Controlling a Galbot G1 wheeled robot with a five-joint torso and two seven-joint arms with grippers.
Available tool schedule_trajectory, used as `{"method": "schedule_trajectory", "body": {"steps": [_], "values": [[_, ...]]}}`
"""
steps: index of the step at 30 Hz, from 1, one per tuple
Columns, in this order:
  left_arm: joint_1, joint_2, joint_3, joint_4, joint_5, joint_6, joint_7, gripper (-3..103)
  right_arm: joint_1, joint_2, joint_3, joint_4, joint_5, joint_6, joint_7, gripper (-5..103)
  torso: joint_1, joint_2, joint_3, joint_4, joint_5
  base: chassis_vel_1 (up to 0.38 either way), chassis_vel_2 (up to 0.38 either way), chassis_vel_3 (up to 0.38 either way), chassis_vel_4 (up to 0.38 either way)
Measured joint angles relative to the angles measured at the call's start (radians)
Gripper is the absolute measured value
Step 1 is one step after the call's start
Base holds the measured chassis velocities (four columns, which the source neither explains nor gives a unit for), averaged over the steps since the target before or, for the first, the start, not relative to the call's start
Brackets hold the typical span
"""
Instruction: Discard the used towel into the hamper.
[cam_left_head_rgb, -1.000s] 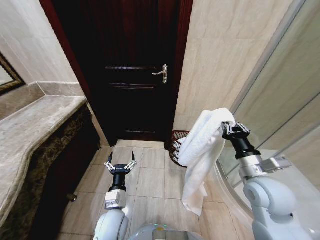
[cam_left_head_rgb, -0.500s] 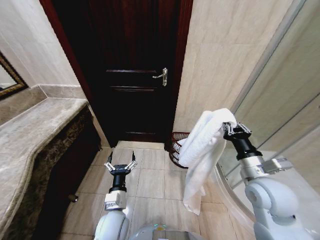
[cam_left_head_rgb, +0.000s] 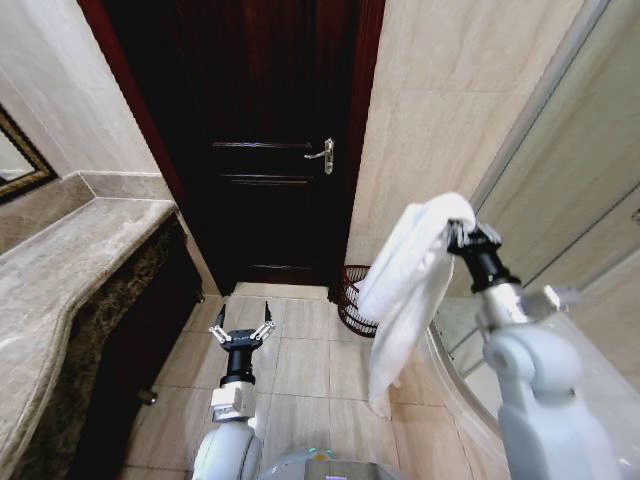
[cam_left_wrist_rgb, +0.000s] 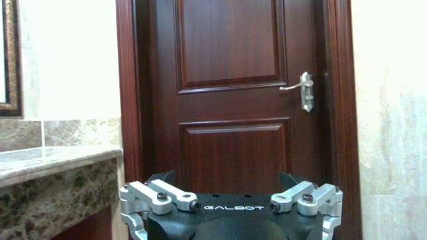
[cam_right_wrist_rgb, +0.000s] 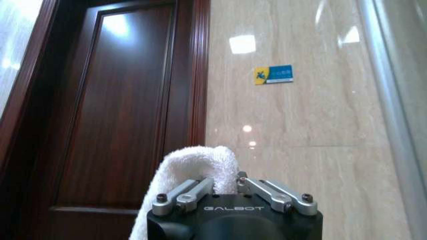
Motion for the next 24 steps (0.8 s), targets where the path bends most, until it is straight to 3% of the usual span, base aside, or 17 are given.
{"method": "schedule_trajectory", "body": {"steps": [7, 10, 15, 18, 24], "values": [[0.006, -0.006, -0.021, 0.001, -0.001, -0.002, -0.004, 100, 0.188, -0.06, -0.046, -0.098, 0.066, -0.008, 0.0, 6, -0.001, -0.003, -0.002, -0.0002, 0.0, 0.0, 0.0, 0.0, 0.0], [0.012, -0.012, -0.029, 0.001, -0.001, -0.003, -0.008, 100, 0.354, -0.085, -0.104, -0.167, 0.104, -0.008, 0.021, 6, -0.002, -0.004, -0.003, -0.0001, -0.0001, 0.0, 0.0, 0.0, 0.0], [0.014, -0.013, -0.041, -0.005, -0.001, -0.003, -0.009, 100, 0.492, -0.108, -0.155, -0.251, 0.111, -0.004, 0.022, 6, -0.002, -0.005, -0.003, -0.0001, 0.0, 0.0, 0.0, 0.0, 0.0], [0.01, -0.01, -0.058, -0.013, -0.009, -0.001, -0.009, 100, 0.698, -0.134, -0.226, -0.388, 0.121, 0.003, 0.019, 6, -0.003, -0.006, -0.004, -0.0001, -0.0004, 0.0, 0.0, 0.0, 0.0], [0.006, -0.009, -0.068, -0.01, -0.024, -0.001, -0.013, 100, 0.945, -0.165, -0.338, -0.566, 0.106, 0.003, 0.002, 6, -0.003, -0.007, -0.004, -0.0003, 0.0003, 0.0, 0.0, 0.0, 0.0]]}}
